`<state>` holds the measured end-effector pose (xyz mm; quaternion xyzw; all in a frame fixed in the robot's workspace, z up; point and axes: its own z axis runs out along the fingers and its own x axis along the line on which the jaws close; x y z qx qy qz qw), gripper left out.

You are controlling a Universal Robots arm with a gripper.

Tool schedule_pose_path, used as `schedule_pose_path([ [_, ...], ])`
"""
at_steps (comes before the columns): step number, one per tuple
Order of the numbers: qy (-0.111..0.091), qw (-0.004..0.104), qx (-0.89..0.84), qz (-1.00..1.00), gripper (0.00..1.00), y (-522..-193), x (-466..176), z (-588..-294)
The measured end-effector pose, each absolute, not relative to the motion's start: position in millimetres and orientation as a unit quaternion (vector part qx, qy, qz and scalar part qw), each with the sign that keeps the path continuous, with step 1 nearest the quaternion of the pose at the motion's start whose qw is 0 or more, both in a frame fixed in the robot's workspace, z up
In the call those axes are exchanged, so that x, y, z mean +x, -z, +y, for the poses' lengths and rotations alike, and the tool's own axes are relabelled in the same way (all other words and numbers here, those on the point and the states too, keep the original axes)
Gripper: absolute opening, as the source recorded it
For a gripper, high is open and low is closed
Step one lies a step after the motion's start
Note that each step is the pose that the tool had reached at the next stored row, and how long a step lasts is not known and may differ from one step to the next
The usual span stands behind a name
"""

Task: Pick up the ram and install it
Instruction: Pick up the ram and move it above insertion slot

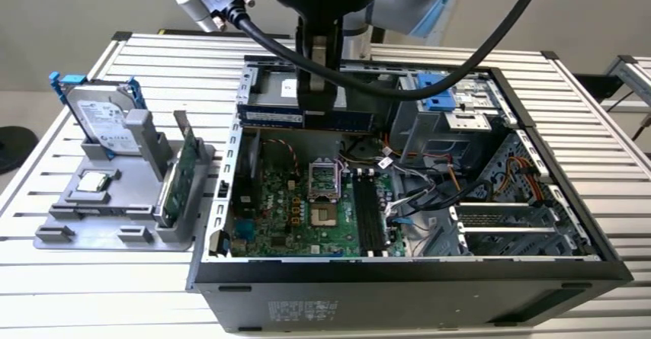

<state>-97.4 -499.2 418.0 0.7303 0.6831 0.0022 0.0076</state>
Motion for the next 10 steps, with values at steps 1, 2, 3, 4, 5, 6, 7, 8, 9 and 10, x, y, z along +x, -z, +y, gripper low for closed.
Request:
schedule_pose_path([
  [1,-0.002,0.008,0.730,0.683,0.00,-418.0,-96.1,-499.2],
  [2,-0.002,0.008,0.730,0.683,0.00,-418.0,-94.9,-499.2],
  [3,-0.002,0.008,0.730,0.683,0.00,-418.0,-93.7,-499.2],
  [4,-0.002,0.008,0.730,0.683,0.00,-418.0,-92.9,-499.2],
  [5,-0.002,0.008,0.730,0.683,0.00,-418.0,-92.0,-499.2],
  [6,-0.002,0.008,0.730,0.683,0.00,-418.0,-91.1,-499.1],
  [7,-0.002,0.008,0.730,0.683,0.00,-417.9,-90.2,-499.1],
  [8,-0.002,0.008,0.730,0.683,0.00,-417.9,-89.2,-499.1],
  [9,-0.002,0.008,0.730,0.683,0.00,-417.9,-88.2,-499.1],
  [10,-0.002,0.008,0.730,0.683,0.00,-417.9,-87.1,-499.1],
])
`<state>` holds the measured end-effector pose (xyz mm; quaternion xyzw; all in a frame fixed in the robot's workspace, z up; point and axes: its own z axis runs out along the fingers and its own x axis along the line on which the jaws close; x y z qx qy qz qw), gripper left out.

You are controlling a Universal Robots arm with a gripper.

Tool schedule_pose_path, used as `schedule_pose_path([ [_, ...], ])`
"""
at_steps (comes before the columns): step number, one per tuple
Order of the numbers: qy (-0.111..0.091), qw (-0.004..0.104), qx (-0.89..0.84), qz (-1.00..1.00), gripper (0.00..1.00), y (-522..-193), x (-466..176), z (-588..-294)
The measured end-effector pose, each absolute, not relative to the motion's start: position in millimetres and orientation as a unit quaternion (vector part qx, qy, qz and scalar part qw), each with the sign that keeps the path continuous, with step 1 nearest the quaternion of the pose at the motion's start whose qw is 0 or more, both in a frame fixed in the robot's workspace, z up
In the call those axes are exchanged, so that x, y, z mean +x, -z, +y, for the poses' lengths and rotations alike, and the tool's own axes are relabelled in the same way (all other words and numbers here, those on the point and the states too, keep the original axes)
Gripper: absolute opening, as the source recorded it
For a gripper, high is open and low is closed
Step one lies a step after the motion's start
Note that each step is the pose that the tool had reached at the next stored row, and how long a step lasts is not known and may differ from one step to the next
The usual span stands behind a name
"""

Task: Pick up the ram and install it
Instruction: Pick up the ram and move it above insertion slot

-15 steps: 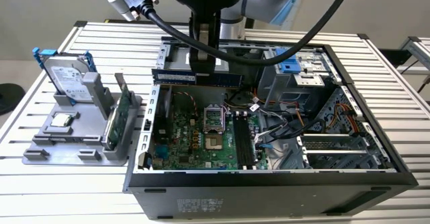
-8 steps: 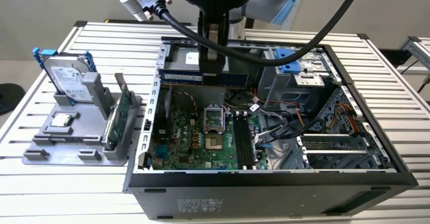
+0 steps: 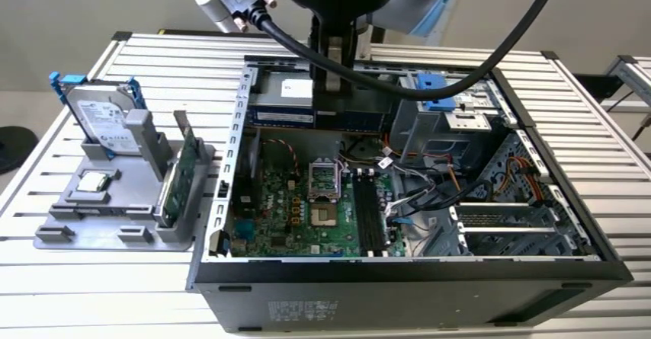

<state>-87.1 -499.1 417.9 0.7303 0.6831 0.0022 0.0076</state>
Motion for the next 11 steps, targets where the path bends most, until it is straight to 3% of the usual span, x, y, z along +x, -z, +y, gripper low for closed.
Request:
schedule_pose_path([
  [11,-0.002,0.008,0.730,0.683,0.00,-418,-73,-499],
])
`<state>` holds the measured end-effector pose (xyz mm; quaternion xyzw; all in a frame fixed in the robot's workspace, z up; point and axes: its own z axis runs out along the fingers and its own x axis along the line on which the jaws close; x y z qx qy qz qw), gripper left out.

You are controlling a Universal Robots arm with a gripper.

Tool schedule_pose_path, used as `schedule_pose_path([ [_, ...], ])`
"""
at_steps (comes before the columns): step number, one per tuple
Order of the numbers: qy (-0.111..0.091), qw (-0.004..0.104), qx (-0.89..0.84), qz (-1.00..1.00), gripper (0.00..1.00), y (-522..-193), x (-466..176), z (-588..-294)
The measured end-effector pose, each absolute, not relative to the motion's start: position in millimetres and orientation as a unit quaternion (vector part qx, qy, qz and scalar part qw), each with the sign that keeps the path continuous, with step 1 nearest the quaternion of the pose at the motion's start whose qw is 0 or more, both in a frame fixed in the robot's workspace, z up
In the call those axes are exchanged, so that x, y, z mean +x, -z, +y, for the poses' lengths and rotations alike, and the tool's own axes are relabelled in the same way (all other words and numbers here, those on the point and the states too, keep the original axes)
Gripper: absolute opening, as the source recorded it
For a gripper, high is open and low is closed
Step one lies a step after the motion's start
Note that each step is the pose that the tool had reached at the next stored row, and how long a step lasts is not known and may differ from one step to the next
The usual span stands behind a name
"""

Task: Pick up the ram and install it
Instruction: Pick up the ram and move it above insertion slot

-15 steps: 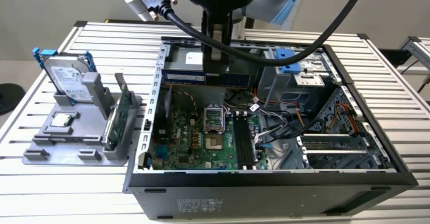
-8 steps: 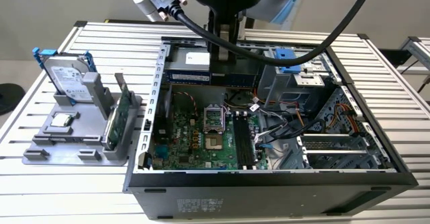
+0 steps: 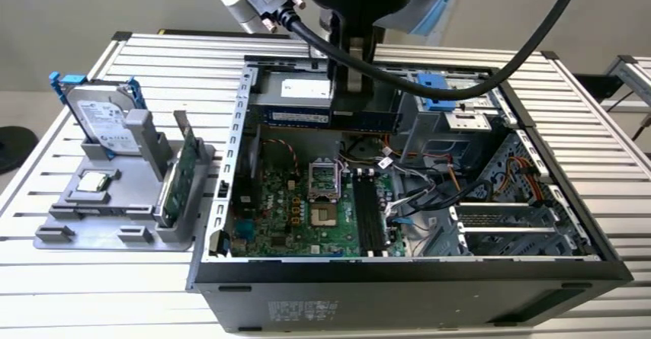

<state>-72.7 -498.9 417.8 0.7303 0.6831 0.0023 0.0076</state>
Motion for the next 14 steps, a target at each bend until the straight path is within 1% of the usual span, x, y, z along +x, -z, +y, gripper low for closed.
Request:
schedule_pose_path([
  [14,-0.002,0.008,0.730,0.683,0.00,-418,-51,-499],
])
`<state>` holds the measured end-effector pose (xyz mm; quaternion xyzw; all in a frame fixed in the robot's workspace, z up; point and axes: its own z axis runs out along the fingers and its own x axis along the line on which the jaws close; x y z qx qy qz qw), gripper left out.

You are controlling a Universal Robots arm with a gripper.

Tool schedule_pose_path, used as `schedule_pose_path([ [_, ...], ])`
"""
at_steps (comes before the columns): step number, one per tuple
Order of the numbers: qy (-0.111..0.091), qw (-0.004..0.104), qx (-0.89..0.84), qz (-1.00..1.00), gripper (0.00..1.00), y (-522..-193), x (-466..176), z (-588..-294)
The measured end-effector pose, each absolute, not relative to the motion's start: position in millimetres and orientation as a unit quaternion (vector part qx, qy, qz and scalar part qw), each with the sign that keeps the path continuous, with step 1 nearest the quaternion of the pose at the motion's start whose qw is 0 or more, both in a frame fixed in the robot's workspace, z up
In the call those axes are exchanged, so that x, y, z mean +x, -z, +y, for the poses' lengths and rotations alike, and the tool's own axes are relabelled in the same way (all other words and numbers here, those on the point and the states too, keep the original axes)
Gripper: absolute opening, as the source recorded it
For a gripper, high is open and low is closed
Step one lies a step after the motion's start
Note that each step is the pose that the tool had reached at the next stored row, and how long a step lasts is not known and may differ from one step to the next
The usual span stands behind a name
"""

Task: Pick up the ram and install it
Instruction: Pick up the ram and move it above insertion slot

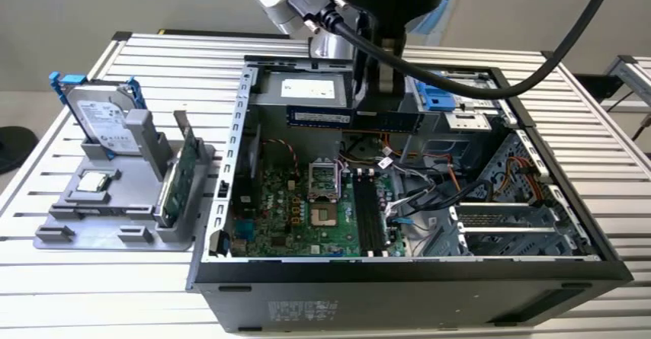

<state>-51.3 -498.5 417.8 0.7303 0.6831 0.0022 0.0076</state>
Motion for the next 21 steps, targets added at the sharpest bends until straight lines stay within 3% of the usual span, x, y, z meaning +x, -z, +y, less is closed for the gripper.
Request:
schedule_pose_path([
  [21,-0.002,0.008,0.730,0.683,0.00,-418,-28,-499],
])
